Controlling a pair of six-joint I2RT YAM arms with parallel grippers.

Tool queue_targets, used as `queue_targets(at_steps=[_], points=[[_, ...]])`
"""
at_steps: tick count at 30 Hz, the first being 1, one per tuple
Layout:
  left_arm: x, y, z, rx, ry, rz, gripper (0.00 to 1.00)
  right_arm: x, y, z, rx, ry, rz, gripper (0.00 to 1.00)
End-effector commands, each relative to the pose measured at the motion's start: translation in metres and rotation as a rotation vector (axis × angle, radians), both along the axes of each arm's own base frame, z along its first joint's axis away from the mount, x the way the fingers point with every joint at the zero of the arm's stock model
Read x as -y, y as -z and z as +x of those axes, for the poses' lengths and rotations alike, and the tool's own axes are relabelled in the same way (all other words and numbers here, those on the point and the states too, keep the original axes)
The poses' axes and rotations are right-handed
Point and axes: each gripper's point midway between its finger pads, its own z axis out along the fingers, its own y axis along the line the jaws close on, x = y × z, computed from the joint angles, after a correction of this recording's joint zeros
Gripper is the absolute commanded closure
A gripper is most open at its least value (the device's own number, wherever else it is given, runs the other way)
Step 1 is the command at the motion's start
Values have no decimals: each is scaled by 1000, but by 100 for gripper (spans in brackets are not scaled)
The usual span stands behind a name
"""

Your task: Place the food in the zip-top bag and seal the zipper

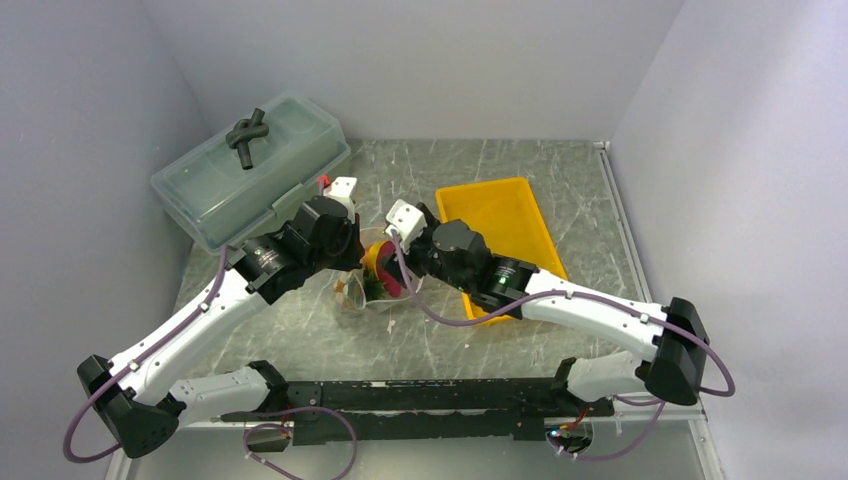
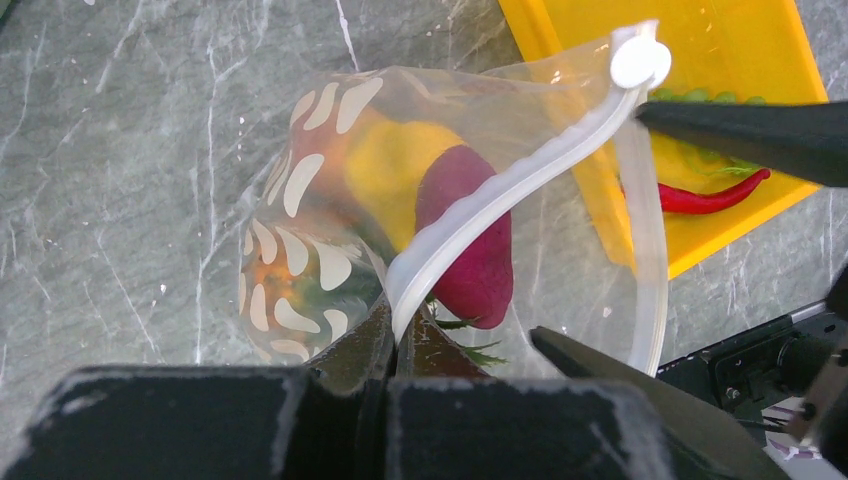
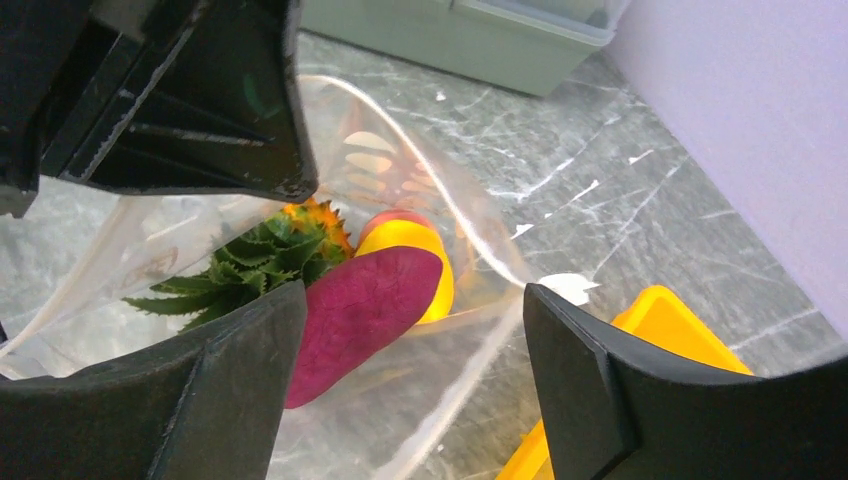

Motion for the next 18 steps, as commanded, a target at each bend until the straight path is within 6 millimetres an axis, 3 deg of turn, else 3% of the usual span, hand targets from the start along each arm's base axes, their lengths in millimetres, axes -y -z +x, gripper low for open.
queue_targets(at_steps=[1,6,11,18], points=[[-2,-16,1,44,-2,-26,100,17,-65,5,43,105,175,15],[0,-16,2,41,-1,-29,100,32,-71,4,-20,177,209,14],[-1,-15,4,42,-8,-25,100,46,-63,6,-119,279,200,14],[-3,-14,4,35,-28,-22,100,46,-27,-10,-340,336,190,22]])
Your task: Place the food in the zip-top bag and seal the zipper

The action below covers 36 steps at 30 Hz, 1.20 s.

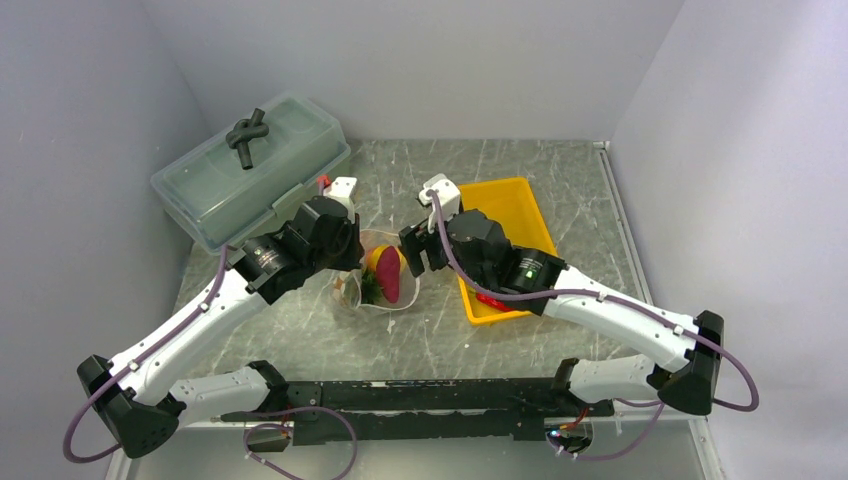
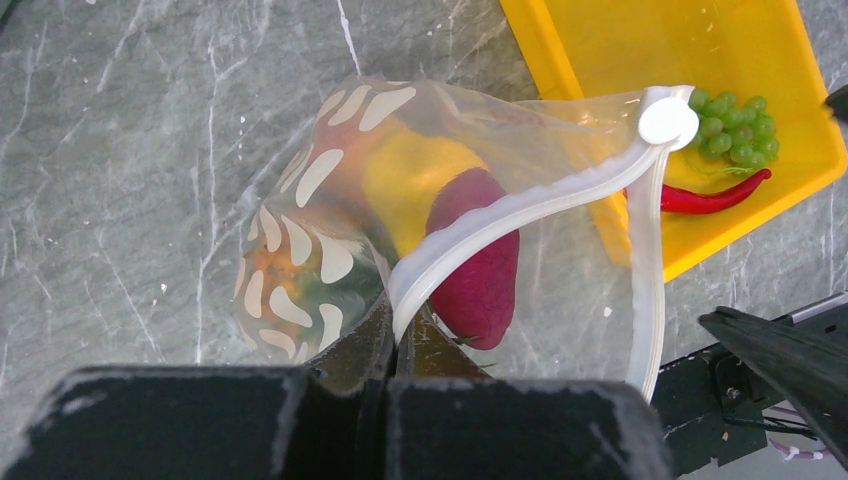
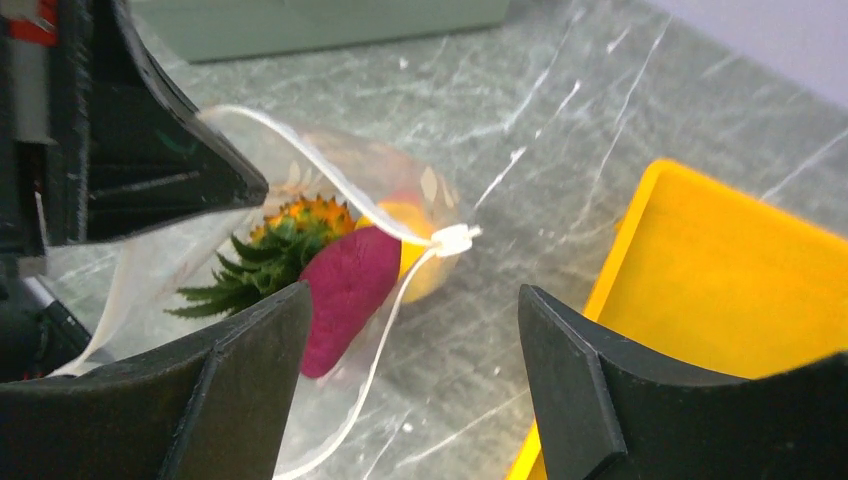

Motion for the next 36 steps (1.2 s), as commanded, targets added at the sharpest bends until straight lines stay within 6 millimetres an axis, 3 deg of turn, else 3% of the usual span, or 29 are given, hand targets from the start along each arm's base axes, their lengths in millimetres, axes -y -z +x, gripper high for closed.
queue_targets(at_steps=[1,6,11,19,21,24,26,27,33,36], points=[[-3,-14,5,36,-32,-23,100,4,20,-11,-178,65,44,24],[-4,-15,5,34,-43,-23,100,-1,43,-21,-274,57,46,29],[-5,-16,6,31,-54,-19,100,-6,53,-25,-322,54,59,39],[-5,-22,6,36,-55,-28,100,-19,69,-16,-360,74,45,49],[-6,-23,6,36,-57,-26,100,-23,71,-13,-371,72,48,56],[-8,-24,5,40,-62,-21,100,-28,71,-8,-383,72,51,80],[-10,-25,6,44,-68,-15,100,-31,64,-4,-376,63,57,97],[-11,-25,6,45,-71,-13,100,-33,58,-2,-367,63,59,100],[-20,-35,7,71,-89,15,100,-34,9,11,-266,56,87,100],[-27,-52,6,98,-100,24,100,-33,-15,12,-233,43,96,100]])
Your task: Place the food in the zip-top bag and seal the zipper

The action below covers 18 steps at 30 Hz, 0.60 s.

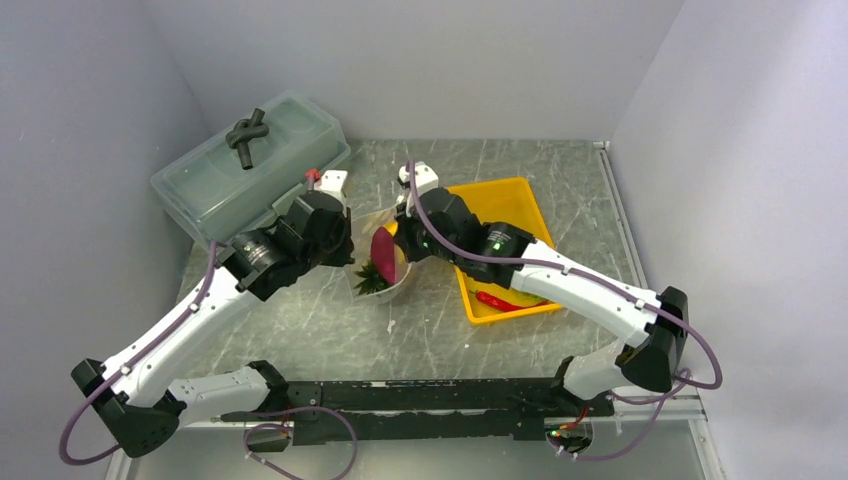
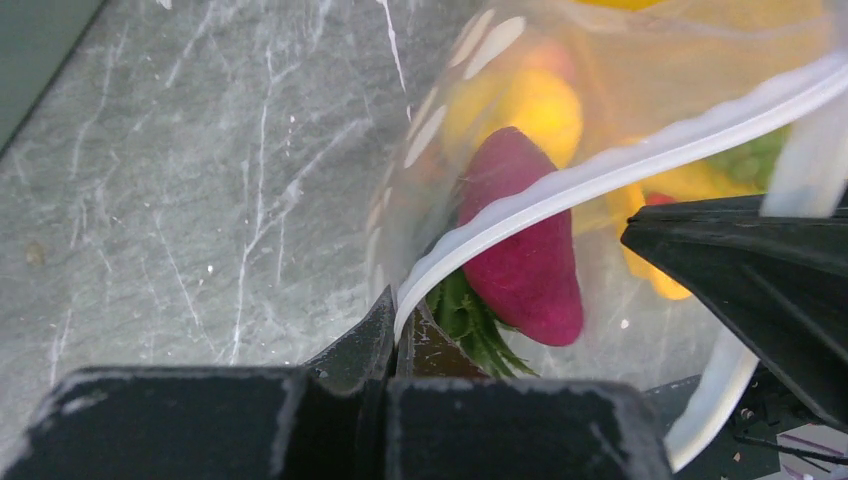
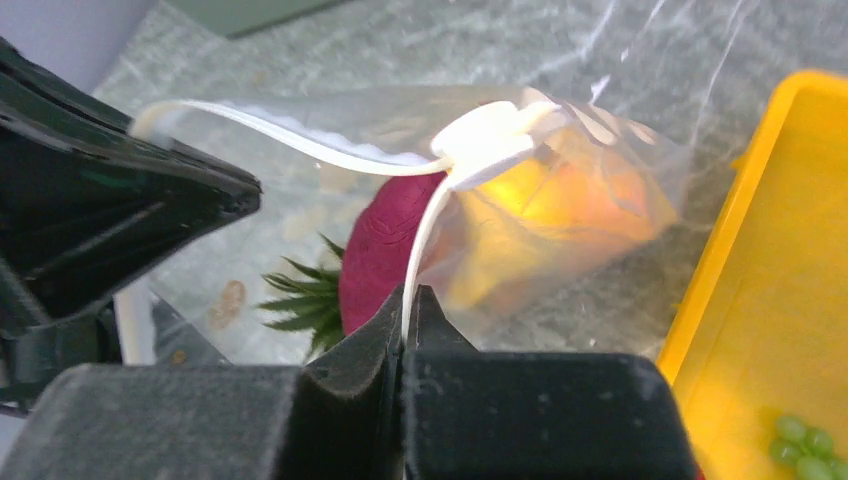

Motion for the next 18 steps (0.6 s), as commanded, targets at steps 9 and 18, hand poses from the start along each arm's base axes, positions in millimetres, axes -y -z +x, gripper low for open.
queue_targets(at_steps=[9,18], points=[[-29,-41,10,77,-82,54,100,14,-12,28,25,43,-27,100],[-14,-101,-5,160,22,-98,100,20,-42,23,73,39,54,100]])
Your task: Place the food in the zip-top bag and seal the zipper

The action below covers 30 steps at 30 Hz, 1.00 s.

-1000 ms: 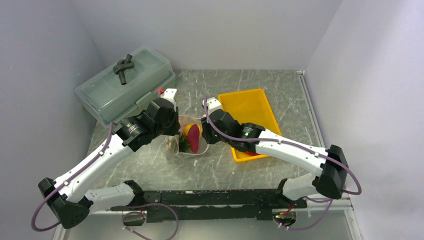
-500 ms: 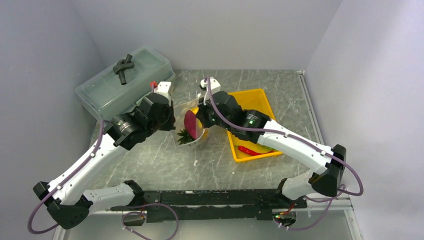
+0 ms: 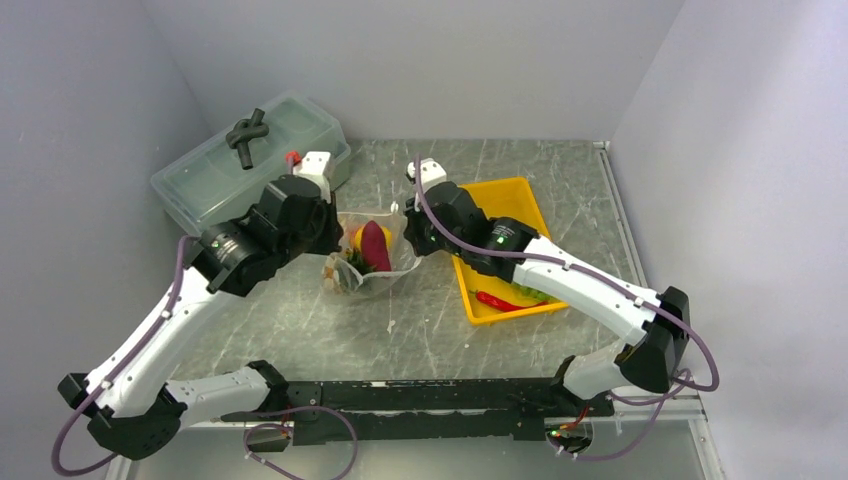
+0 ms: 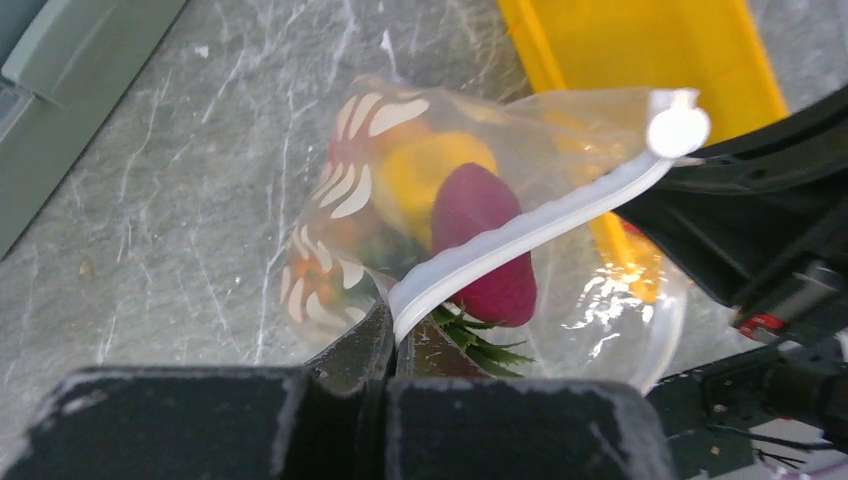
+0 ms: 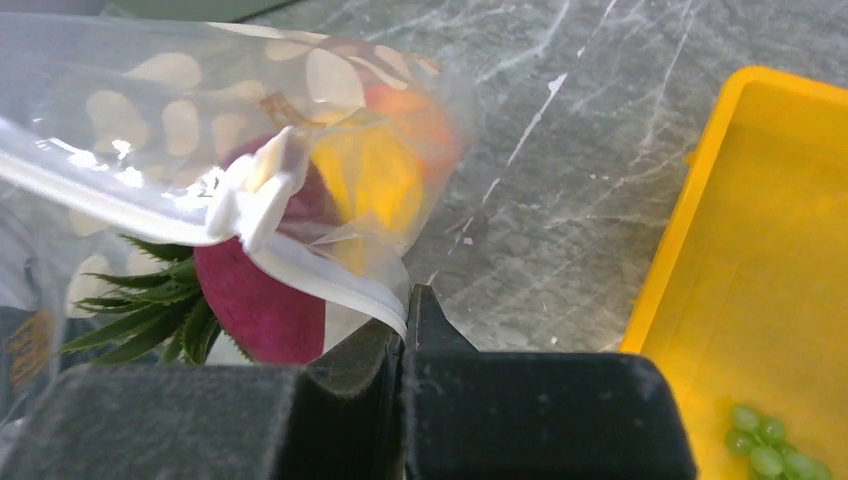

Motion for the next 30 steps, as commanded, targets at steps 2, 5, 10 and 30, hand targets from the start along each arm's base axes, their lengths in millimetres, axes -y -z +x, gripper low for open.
queue_targets(at_steps=[2,5,10,30], points=[[5,-57,-4,103,44,-101,100,-3,-47,0,65,-6,119,100],[8,-33,4,62,21,-67,100,-4,-25,6,29,13,82,100],[24,58,16,-136,14,-24,100,-4,8,11,-34,39,26,56],[17,-28,26,-1,29,-106,100,55,-74,2,169,155,122,33]])
